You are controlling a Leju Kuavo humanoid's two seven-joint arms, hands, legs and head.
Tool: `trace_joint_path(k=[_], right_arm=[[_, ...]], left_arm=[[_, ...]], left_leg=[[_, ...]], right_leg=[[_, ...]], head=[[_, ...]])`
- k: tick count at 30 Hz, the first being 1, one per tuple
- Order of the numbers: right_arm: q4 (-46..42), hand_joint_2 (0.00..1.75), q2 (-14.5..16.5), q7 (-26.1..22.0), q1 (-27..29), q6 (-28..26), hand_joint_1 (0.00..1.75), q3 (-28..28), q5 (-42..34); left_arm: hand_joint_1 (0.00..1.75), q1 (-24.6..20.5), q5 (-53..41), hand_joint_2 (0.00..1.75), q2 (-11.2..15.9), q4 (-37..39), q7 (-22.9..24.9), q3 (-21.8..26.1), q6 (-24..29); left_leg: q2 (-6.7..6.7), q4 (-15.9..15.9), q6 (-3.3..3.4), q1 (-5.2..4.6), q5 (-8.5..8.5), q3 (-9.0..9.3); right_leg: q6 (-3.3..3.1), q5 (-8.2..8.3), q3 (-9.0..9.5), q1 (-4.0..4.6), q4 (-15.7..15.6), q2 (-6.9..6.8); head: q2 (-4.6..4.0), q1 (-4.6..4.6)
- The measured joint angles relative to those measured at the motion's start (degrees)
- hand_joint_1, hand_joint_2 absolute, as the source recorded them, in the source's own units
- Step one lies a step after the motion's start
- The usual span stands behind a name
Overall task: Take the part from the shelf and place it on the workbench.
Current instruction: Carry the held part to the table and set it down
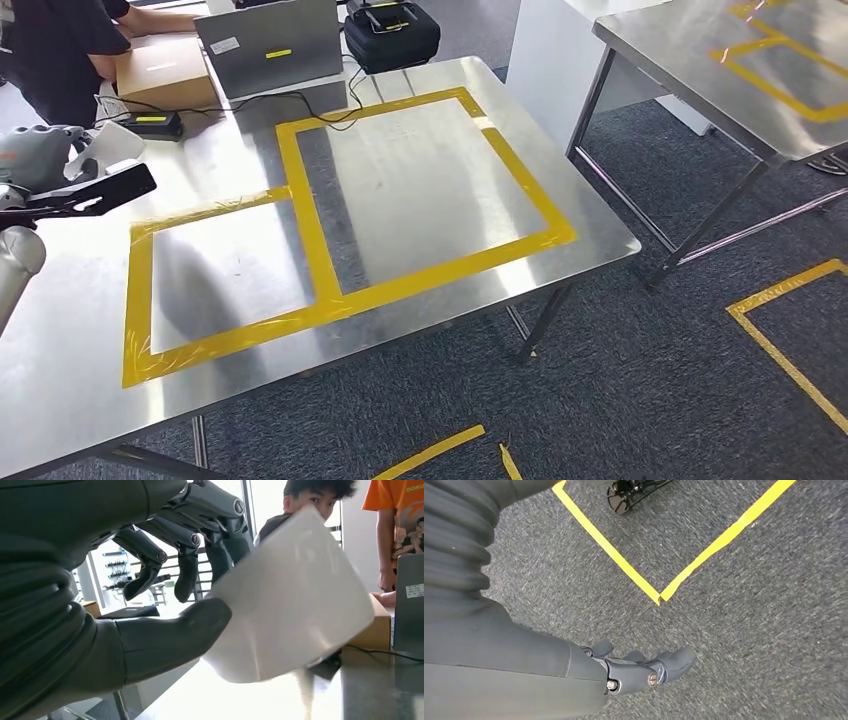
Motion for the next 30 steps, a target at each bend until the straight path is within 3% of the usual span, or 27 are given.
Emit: trace_joint_path(k=[1,3,5,7,9,16,24,28,30], right_arm=[[0.0,0.00,0.0,0.1,0.0,0.0,0.00,0.0,-0.1],[0.0,0.00,0.0,0.4,0.0,-0.2,0.00,0.0,-0.2],[0.0,0.00,0.0,0.6,0.0,-0.3,0.00,0.0,-0.3],[0.0,0.00,0.0,0.6,0.0,-0.4,0.00,0.0,-0.3],[0.0,0.00,0.0,0.7,0.0,-0.4,0.00,0.0,-0.3],[0.0,0.00,0.0,0.7,0.0,-0.3,0.00,0.0,-0.3],[0.0,0.00,0.0,1.5,0.0,0.3,0.00,0.1,0.7],[0.0,0.00,0.2,1.7,-0.1,0.2,0.00,0.1,0.6],[0.0,0.00,0.3,1.5,-0.3,0.2,0.00,0.1,0.6]], left_arm=[[0.00,-0.1,0.1,1.75,-0.4,0.1,-0.2,0.4,-0.3],[0.00,-0.4,0.2,0.87,-1.2,0.2,-0.4,1.2,-0.6],[0.00,-0.7,0.2,0.00,-2.1,0.3,-1.0,1.9,-0.6],[0.00,-0.9,0.2,0.00,-2.9,0.4,-1.9,2.5,-0.4],[0.00,-1.1,0.2,0.00,-3.6,0.4,-2.2,2.8,-0.3],[0.00,-2.3,-0.2,0.00,-4.7,0.4,-2.8,3.8,-0.8],[0.00,-3.2,-0.2,0.00,-5.1,-0.3,-7.6,5.2,-3.0],[0.00,-3.4,-1.9,0.00,-6.7,-1.4,-7.8,5.3,-3.7],[0.00,-3.9,-2.2,0.00,-8.1,-2.2,-7.8,5.2,-4.2]], left_leg=[[-0.04,0.0,0.20,-0.05,0.00,0.00],[-0.10,0.0,0.47,-0.13,0.00,-0.01],[-0.13,0.0,0.66,-0.22,-0.01,-0.01],[-0.10,0.1,0.76,-0.30,-0.03,-0.01],[-0.02,0.1,0.76,-0.35,-0.03,-0.01],[0.04,0.0,0.66,-0.34,0.04,0.07],[0.04,-0.1,0.52,-0.34,0.11,0.10],[-0.13,-0.4,1.54,-0.60,0.39,0.29],[-0.13,-1.8,2.20,-0.37,1.21,0.84]], right_leg=[[0.14,0.10,0.12,-0.02,-0.2,-0.06],[0.64,0.27,0.35,-0.07,-0.6,-0.19],[1.66,0.38,0.55,-0.19,-0.9,-0.25],[2.81,0.47,0.65,-0.34,-1.1,-0.24],[3.34,0.51,0.63,-0.41,-1.1,-0.21],[3.56,0.49,0.49,-0.26,-0.9,-0.17],[3.40,0.39,0.34,-0.25,-0.7,-0.18],[4.28,0.78,0.78,-0.64,-1.4,-0.33],[4.30,-0.78,-0.07,-0.58,0.7,-0.15]], head=[[0.00,0.02],[-0.01,0.02],[-0.01,0.02],[0.00,0.02],[0.01,0.02],[0.00,0.00],[0.00,0.00],[-0.01,-0.02],[0.00,0.13]])
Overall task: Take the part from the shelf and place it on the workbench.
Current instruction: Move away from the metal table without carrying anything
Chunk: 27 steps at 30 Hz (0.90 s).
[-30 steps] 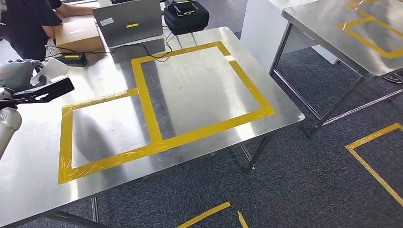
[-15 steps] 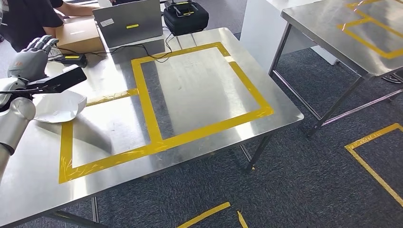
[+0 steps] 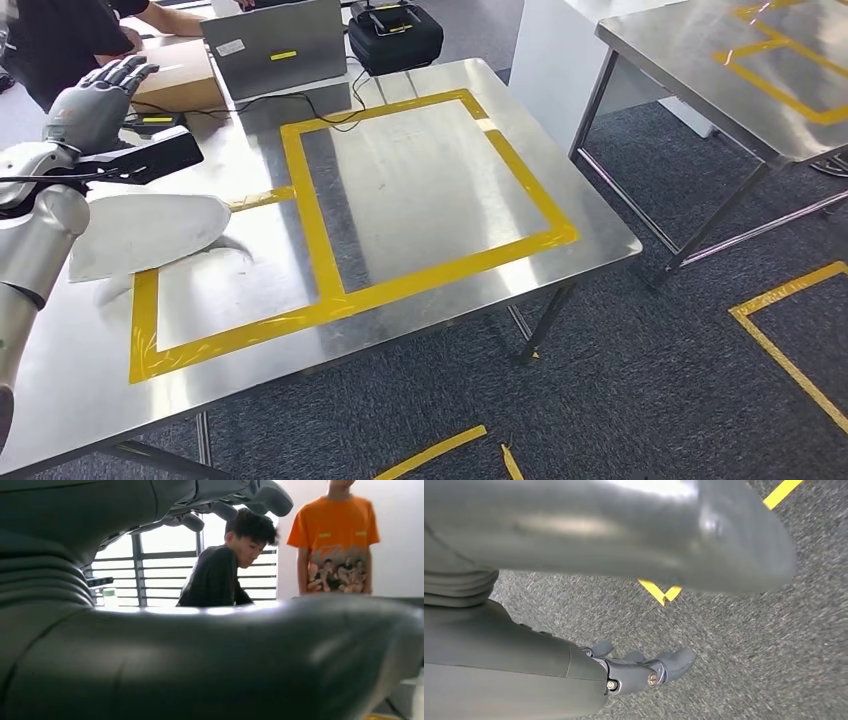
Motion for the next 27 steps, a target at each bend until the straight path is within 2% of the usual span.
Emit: trace_joint_path(k=[1,3,4,5,6,8,9,10,14,16,18,19,20,21,23,24,25,27], right_arm=[[0.0,0.00,0.0,0.0,-0.1,0.0,0.00,0.0,0.0],[0.0,0.00,0.1,-0.1,0.0,0.1,0.00,0.0,0.0],[0.0,0.00,0.1,-0.1,0.0,0.2,0.00,0.0,0.1],[0.0,0.00,0.0,-0.1,0.0,0.3,0.00,0.0,0.1],[0.0,0.00,0.0,-0.1,0.1,0.4,0.00,0.0,0.2],[0.0,0.00,-0.1,-0.1,0.0,0.6,0.00,0.1,0.3],[0.0,0.00,-0.1,-0.1,-0.1,0.7,0.00,0.1,0.3],[0.0,0.00,-0.1,-0.2,-0.1,0.8,0.00,0.1,0.3],[0.0,0.00,0.0,-0.4,-0.1,0.8,0.00,0.3,0.3],[0.0,0.00,0.0,-0.4,0.0,0.7,0.00,0.4,0.3],[0.0,0.00,0.0,-0.5,0.1,0.6,0.00,0.5,0.3],[0.0,0.00,0.0,-0.5,0.2,0.5,0.00,0.5,0.2],[0.0,0.00,0.0,-0.5,0.2,0.5,0.00,0.5,0.2],[0.0,0.00,0.0,-0.5,0.2,0.4,0.00,0.5,0.2],[0.0,0.00,0.0,-0.5,0.2,0.2,0.00,0.5,0.1],[0.0,0.00,0.1,-0.5,0.2,0.1,0.00,0.5,0.1],[0.0,0.00,0.1,-0.5,0.1,0.1,0.00,0.5,0.1],[0.0,0.00,0.2,-0.4,0.1,0.0,0.00,0.5,0.0]], left_arm=[[0.00,-0.2,0.0,0.00,-0.8,-0.3,0.0,0.0,-0.4],[0.00,-0.5,-0.1,0.00,-1.9,-0.6,-0.2,0.0,-1.1],[0.00,-0.6,-0.2,0.00,-2.4,-0.7,-0.4,-0.1,-1.6],[0.00,-0.6,-0.3,0.00,-2.8,-0.9,-0.5,-0.1,-2.1],[0.00,-0.6,-0.3,0.00,-3.1,-1.1,-0.7,-0.1,-2.5],[0.00,-0.7,-0.3,0.00,-3.8,-1.6,-1.0,-0.2,-3.0],[0.00,-0.8,-0.2,0.00,-4.0,-1.9,-1.1,-0.2,-3.0],[0.00,-0.9,-0.1,0.00,-4.2,-2.2,-1.2,-0.2,-3.1],[0.00,-1.0,0.1,0.00,-4.9,-2.7,-1.3,-0.4,-3.0],[0.00,-1.1,0.2,0.00,-4.9,-2.6,-1.3,-0.5,-2.8],[0.00,-1.0,0.2,0.00,-5.0,-2.6,-1.3,-0.5,-2.5],[0.00,-0.9,0.2,0.00,-5.0,-2.5,-1.2,-0.6,-2.4],[0.00,-0.8,0.1,0.00,-5.0,-2.3,-1.2,-0.6,-2.2],[0.00,-0.8,0.1,0.00,-5.0,-2.2,-1.2,-0.6,-2.0],[0.00,-1.0,0.1,0.00,-5.1,-2.1,-1.1,-0.7,-1.8],[0.00,-1.2,0.1,0.00,-5.2,-2.1,-1.1,-0.7,-1.8],[0.00,-1.5,0.1,0.00,-5.3,-2.1,-1.0,-0.7,-1.6],[0.00,-1.9,0.1,0.00,-5.6,-2.0,-0.9,-0.7,-1.4]], left_leg=[[0.06,-0.4,0.21,0.09,0.29,0.14],[0.14,-0.4,0.34,-0.10,0.40,-0.12],[0.15,-0.2,0.33,-0.19,0.40,-0.31],[0.15,0.0,0.28,-0.24,0.38,-0.55],[0.13,0.4,0.16,-0.21,0.32,-0.80],[0.01,1.5,-0.45,-0.11,0.00,-1.43],[-0.11,2.2,-0.91,-0.16,-0.22,-1.77],[-0.19,2.6,-1.39,-0.24,-0.35,-2.04],[-0.17,2.8,-2.87,-0.20,-0.45,-2.47],[0.24,6.4,-3.30,-0.13,-3.22,-3.92],[0.45,13.5,-3.57,-0.13,-7.39,-6.59],[0.48,16.6,-3.61,-0.13,-8.67,-7.62],[0.49,17.9,-3.56,-0.13,-8.98,-7.80],[0.51,17.0,-3.40,-0.15,-8.29,-6.91],[0.65,9.9,-2.84,-0.26,-5.45,-2.52],[0.75,6.3,-2.58,-0.45,-4.46,-0.41],[0.79,3.7,-2.35,-0.65,-3.92,0.96],[0.72,2.6,-1.94,-1.06,-3.73,1.43]], right_leg=[[-0.15,-1.77,-1.33,0.08,2.9,0.15],[-0.30,-5.62,-5.09,0.36,10.9,0.43],[-0.34,-6.60,-6.49,0.46,13.9,0.52],[-0.39,-6.48,-6.86,0.50,14.9,0.58],[-0.46,-5.34,-6.03,0.49,13.4,0.60],[-0.57,-2.36,-2.27,0.42,6.5,0.64],[-0.83,-1.47,-0.89,0.42,3.7,0.73],[-1.17,-1.16,-0.22,0.50,2.2,0.80],[-3.13,-0.64,-0.61,0.66,1.9,0.76],[-3.93,-0.13,-0.89,0.54,1.7,0.69],[-4.26,0.19,-1.32,0.66,1.7,0.66],[-4.30,0.34,-1.55,0.73,1.7,0.64],[-4.29,0.50,-1.77,0.79,1.7,0.62],[-4.23,0.66,-1.93,0.83,1.7,0.60],[-3.96,0.92,-2.07,0.85,1.7,0.56],[-3.72,1.08,-2.16,0.90,1.7,0.53],[-3.40,1.28,-2.27,0.92,1.7,0.50],[-2.61,1.79,-2.44,0.94,1.4,0.45]], head=[[0.00,0.13],[0.00,0.28],[0.00,0.31],[0.00,0.32],[0.00,0.34],[0.01,0.39],[0.01,0.38],[0.01,0.34],[0.01,0.25],[0.00,0.14],[0.00,0.08],[0.01,0.09],[0.00,0.09],[0.00,0.09],[-0.01,0.09],[0.00,0.10],[0.00,0.11],[0.01,0.12]])
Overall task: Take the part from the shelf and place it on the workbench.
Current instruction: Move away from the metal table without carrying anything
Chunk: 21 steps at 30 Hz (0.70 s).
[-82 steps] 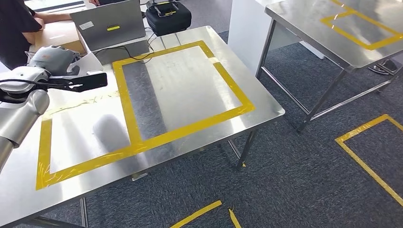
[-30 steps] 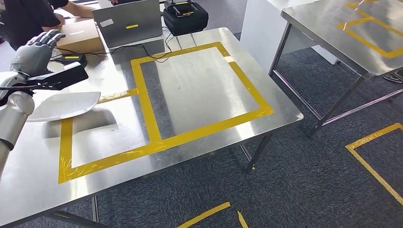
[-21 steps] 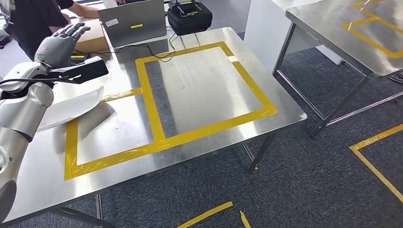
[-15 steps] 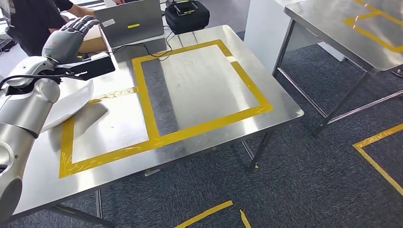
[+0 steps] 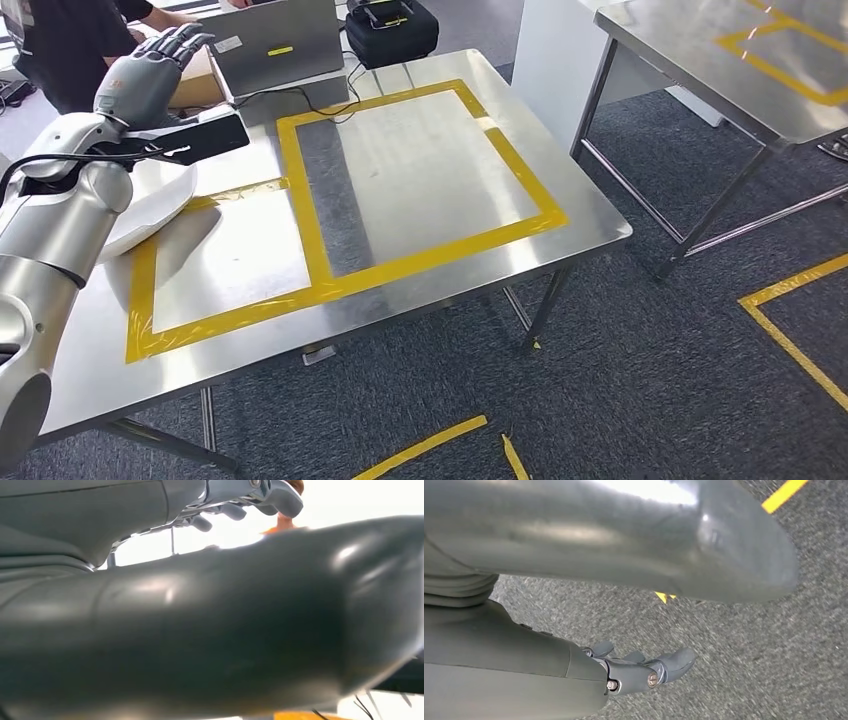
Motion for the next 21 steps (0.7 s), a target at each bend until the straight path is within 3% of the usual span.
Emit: trace_joint_path(k=[2,3,5,7,8,9,10,12,14,18,19,21], right_arm=[[0.0,0.00,0.1,0.1,0.0,0.0,0.00,0.0,0.0],[0.0,0.00,0.2,0.1,0.0,0.0,0.00,0.0,0.0],[0.0,0.00,0.2,0.1,0.0,0.0,0.00,0.0,0.0],[0.0,0.00,0.2,0.0,0.0,0.0,0.00,0.0,-0.1],[0.0,0.00,0.2,-0.1,0.0,0.0,0.00,0.0,-0.1],[0.0,0.00,0.2,-0.2,0.0,0.0,0.00,0.0,-0.1],[0.0,0.00,0.2,-0.3,0.0,0.0,0.00,0.0,-0.1],[0.0,0.00,0.2,-0.4,0.0,0.1,0.00,0.0,-0.1],[0.0,0.00,0.1,-0.4,-0.1,0.2,0.00,0.0,0.0],[0.0,0.00,-0.1,-0.5,-0.2,0.2,0.00,0.0,0.0],[0.0,0.00,-0.1,-0.5,-0.2,0.2,0.00,0.0,0.0],[0.0,0.00,-0.1,-0.4,-0.1,0.2,0.00,0.0,0.1]], left_arm=[[0.00,-0.2,0.0,0.00,-0.3,0.1,0.2,0.0,0.3],[0.00,-0.3,0.0,0.00,-0.5,0.2,0.3,0.0,0.4],[0.00,-0.6,0.0,0.00,-1.0,0.3,0.4,0.0,0.6],[0.00,-0.7,0.0,0.00,-1.3,0.6,0.7,0.0,0.6],[0.00,-0.7,0.0,0.00,-1.4,0.7,0.7,0.0,0.6],[0.00,-0.7,0.0,0.00,-1.5,0.8,0.8,0.0,0.6],[0.00,-0.6,0.0,0.00,-1.5,0.9,0.9,0.0,0.6],[0.00,-0.7,0.0,0.00,-1.5,1.0,0.9,0.0,0.6],[0.00,-0.7,0.0,0.00,-1.4,1.0,0.9,-0.1,0.7],[0.00,-0.8,0.0,0.00,-1.3,1.1,0.9,-0.1,1.0],[0.00,-0.8,0.0,0.00,-1.2,1.2,1.0,-0.1,1.2],[0.00,-0.6,0.0,0.00,-1.1,1.3,1.0,-0.1,1.4]], left_leg=[[-0.06,-0.3,0.75,0.08,0.62,-0.17],[-0.01,-0.6,1.21,0.18,1.00,-0.27],[0.07,-0.9,1.99,0.28,1.67,-0.76],[0.02,-0.7,2.37,0.13,2.13,-1.60],[-0.04,-0.6,2.42,0.04,2.32,-2.01],[-0.09,-0.4,2.40,-0.02,2.51,-2.40],[-0.14,-0.3,2.32,-0.06,2.66,-2.70],[-0.18,0.1,2.03,-0.20,2.86,-3.21],[-0.18,0.4,1.53,-0.35,3.07,-3.60],[-0.15,0.8,0.11,-0.24,2.98,-4.22],[-0.13,2.4,-0.25,-0.14,1.73,-4.90],[-0.09,8.5,-0.97,0.15,-2.28,-7.27]], right_leg=[[0.72,0.14,-0.07,-0.08,-0.1,0.01],[0.97,-0.57,-0.42,-0.09,0.6,0.03],[1.23,-3.99,-2.53,0.00,5.6,0.11],[1.35,-7.64,-5.52,0.25,13.0,0.17],[1.32,-8.24,-6.13,0.37,14.9,0.20],[1.23,-7.92,-5.74,0.47,14.9,0.20],[1.06,-6.73,-4.18,0.54,12.6,0.20],[0.57,-4.23,0.39,0.74,5.2,0.23],[-0.09,-3.31,2.69,1.01,0.8,0.29],[-1.52,-2.35,2.39,1.02,-0.1,0.15],[-1.86,-1.99,2.28,0.86,-0.4,0.07],[-2.26,-1.42,1.86,0.67,-0.6,-0.03]], head=[[0.00,0.02],[0.00,0.04],[0.00,0.09],[0.00,0.09],[0.00,0.09],[0.00,0.09],[0.00,0.10],[0.00,0.09],[-0.01,0.02],[-0.01,-0.04],[-0.01,-0.10],[0.00,-0.21]])
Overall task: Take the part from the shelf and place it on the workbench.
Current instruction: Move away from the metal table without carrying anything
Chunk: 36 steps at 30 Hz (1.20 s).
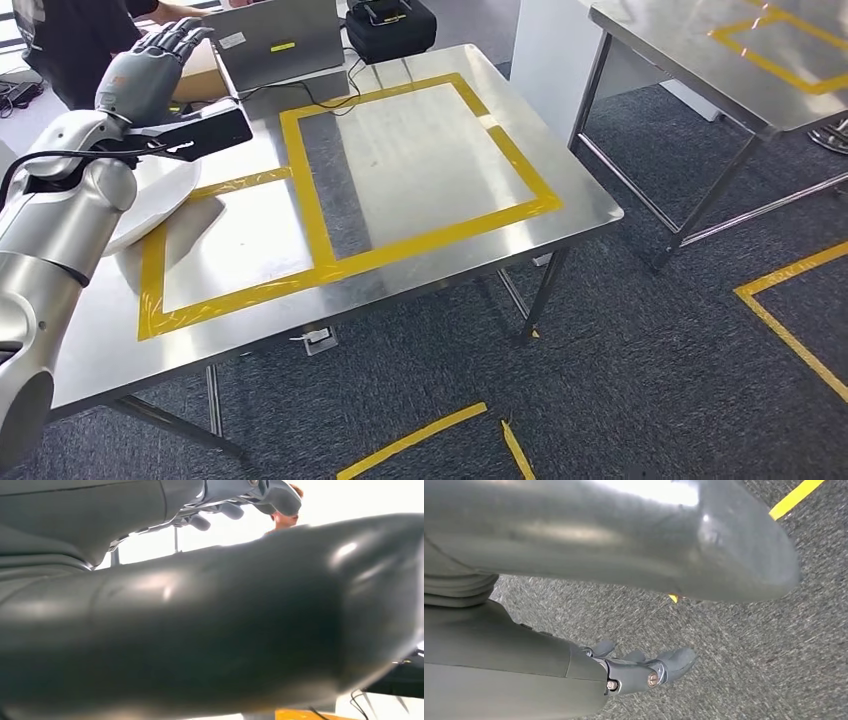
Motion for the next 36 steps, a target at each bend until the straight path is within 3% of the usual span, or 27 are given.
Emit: trace_joint_path(k=[2,3,4,7,8,11,12,14,16,17,18,19,22,23,25,27,28,30,32,33,34,36], right_arm=[[0.0,0.00,0.0,0.0,0.0,0.0,0.00,0.0,0.1],[0.0,0.00,0.0,0.0,0.0,0.1,0.00,0.0,0.2],[0.0,0.00,0.0,0.0,0.0,0.1,0.00,0.0,0.2],[0.0,0.00,0.0,0.0,0.0,0.3,0.00,0.1,0.2],[0.0,0.00,0.0,0.0,0.0,0.3,0.00,0.1,0.2],[0.0,0.00,0.0,-0.1,0.0,0.3,0.00,0.1,0.2],[0.0,0.00,0.0,0.0,0.1,0.3,0.00,0.1,0.2],[0.0,0.00,0.0,0.0,0.1,0.3,0.00,0.1,0.2],[0.0,0.00,0.0,0.0,0.1,0.3,0.00,0.1,0.2],[0.0,0.00,0.0,0.0,0.1,0.2,0.00,0.1,0.2],[0.0,0.00,0.0,0.0,0.1,0.2,0.00,0.1,0.1],[0.0,0.00,0.0,0.0,0.1,0.2,0.00,0.1,0.1],[0.0,0.00,0.0,0.0,0.0,0.1,0.00,0.1,0.1],[0.0,0.00,-0.1,0.0,0.0,0.0,0.00,0.1,0.1],[0.0,0.00,-0.1,0.0,0.0,0.0,0.00,0.1,0.1],[0.0,0.00,0.0,0.0,0.0,0.0,0.00,0.1,0.1],[0.0,0.00,0.0,0.0,0.0,0.0,0.00,0.1,0.1],[0.0,0.00,0.1,0.0,0.0,0.0,0.00,0.1,0.1],[0.0,0.00,0.1,0.0,0.1,0.0,0.00,0.1,0.1],[0.0,0.00,0.1,0.0,0.1,0.0,0.00,0.1,0.1],[0.0,0.00,0.1,0.0,0.1,0.0,0.00,0.1,0.1],[0.0,0.00,0.1,0.0,0.1,0.0,0.00,0.1,0.1]], left_arm=[[0.00,0.6,0.0,0.00,0.1,0.1,0.1,0.0,0.2],[0.00,0.9,0.0,0.00,0.1,0.2,0.1,0.0,0.3],[0.00,1.1,0.0,0.00,0.2,0.2,0.2,0.0,0.4],[0.00,1.1,0.0,0.00,0.3,0.1,0.3,0.0,0.6],[0.00,1.1,0.0,0.00,0.4,0.0,0.3,0.0,0.6],[0.00,1.1,0.0,0.00,0.5,0.0,0.3,0.0,0.8],[0.00,1.2,0.0,0.00,0.5,0.0,0.3,0.0,0.8],[0.00,1.1,-0.1,0.00,0.5,0.0,0.4,0.0,0.9],[0.00,1.3,-0.2,0.00,0.4,0.0,0.4,0.0,1.0],[0.00,1.5,-0.2,0.00,0.4,0.0,0.5,0.0,1.0],[0.00,1.6,-0.3,0.00,0.4,0.0,0.6,0.0,1.0],[0.00,1.7,-0.3,0.00,0.4,0.0,0.6,-0.1,1.1],[0.00,1.8,-0.5,0.00,0.4,0.0,0.8,-0.1,1.2],[0.00,1.8,-0.6,0.00,0.4,0.0,0.9,-0.1,1.3],[0.00,1.7,-0.8,0.00,0.4,0.0,1.0,-0.1,1.4],[0.00,1.7,-1.1,0.00,0.4,0.0,1.1,-0.1,1.6],[0.00,1.7,-1.2,0.00,0.4,0.0,1.2,-0.1,1.7],[0.00,1.7,-1.3,0.00,0.5,0.0,1.2,-0.1,1.7],[0.00,1.8,-1.3,0.00,0.5,0.1,1.3,-0.1,1.7],[0.00,2.0,-1.3,0.00,0.5,0.2,1.3,-0.1,1.7],[0.00,2.0,-1.3,0.00,0.5,0.3,1.3,-0.1,1.7],[0.00,2.0,-1.3,0.00,0.5,0.3,1.3,-0.1,1.7]], left_leg=[[0.02,5.8,-0.39,0.31,-2.65,-1.86],[0.03,6.1,-0.48,0.41,-2.54,-1.55],[0.06,4.3,-0.51,0.49,-1.52,-0.13],[0.20,-6.2,-0.15,0.40,1.77,6.38],[0.19,-8.1,0.18,0.26,2.05,7.39],[0.06,-8.9,1.52,-0.02,2.57,7.32],[0.07,-9.1,2.05,0.02,2.93,7.22],[0.14,-9.5,2.99,0.15,3.64,6.89],[0.13,-9.4,3.43,-0.03,4.07,6.21],[0.11,-9.3,3.52,-0.15,4.25,5.83],[0.07,-9.1,3.54,-0.27,4.41,5.45],[0.02,-9.0,3.52,-0.37,4.55,5.13],[-0.03,-8.5,3.18,-0.63,4.81,4.59],[0.00,-8.4,2.93,-0.69,4.91,4.51],[0.02,-8.6,2.25,-0.71,5.25,4.40],[0.01,-8.5,1.60,-0.67,5.22,4.18],[0.01,-7.5,1.27,-0.64,4.30,3.68],[0.02,-2.1,0.59,-0.36,0.62,1.48],[0.05,4.8,0.02,0.04,-2.80,-1.03],[0.06,6.3,-0.17,0.21,-3.20,-1.34],[0.07,5.5,-0.27,0.33,-2.53,-0.51],[0.17,-1.5,-0.30,0.48,0.38,3.87]], right_leg=[[0.03,0.37,-0.53,-0.07,0.0,-0.06],[0.14,0.56,-0.77,-0.12,0.0,-0.09],[0.31,0.75,-0.98,-0.20,0.1,-0.11],[1.11,1.27,-1.43,-0.27,0.1,-0.20],[1.47,1.49,-1.54,-0.24,0.1,-0.23],[2.67,2.12,-1.73,-0.32,-0.2,-0.25],[2.98,1.74,-1.94,-0.37,0.2,-0.24],[3.33,-1.09,-3.62,-0.39,4.0,-0.16],[3.45,-5.15,-6.64,-0.21,11.4,-0.03],[3.43,-6.27,-7.70,-0.11,14.2,0.03],[3.32,-6.39,-7.82,-0.01,15.2,0.07],[3.11,-5.54,-6.78,0.10,13.9,0.10],[1.99,-2.02,-0.45,0.61,3.3,0.14],[1.63,-1.55,0.72,0.80,1.2,0.15],[1.06,-1.14,1.03,1.09,0.2,0.14],[0.39,-0.49,0.97,0.83,-0.3,0.01],[0.04,-0.10,0.91,0.65,-0.6,-0.08],[-0.37,0.48,0.57,0.43,-1.0,-0.20],[-0.40,0.86,-0.01,0.39,-0.9,-0.22],[-0.31,1.05,-0.30,0.35,-0.9,-0.22],[-0.17,1.22,-0.56,0.30,-0.8,-0.23],[0.17,1.47,-0.93,0.15,-0.5,-0.25]], head=[[0.00,-0.01],[0.00,-0.01],[0.00,-0.02],[-0.01,0.02],[-0.01,0.03],[-0.01,0.06],[-0.01,0.09],[-0.01,0.19],[-0.01,0.28],[0.00,0.29],[0.00,0.30],[0.00,0.31],[-0.01,0.28],[-0.01,0.26],[0.00,0.26],[0.00,0.26],[0.00,0.19],[0.00,0.03],[0.00,-0.03],[0.00,-0.04],[0.00,-0.03],[0.00,-0.03]])
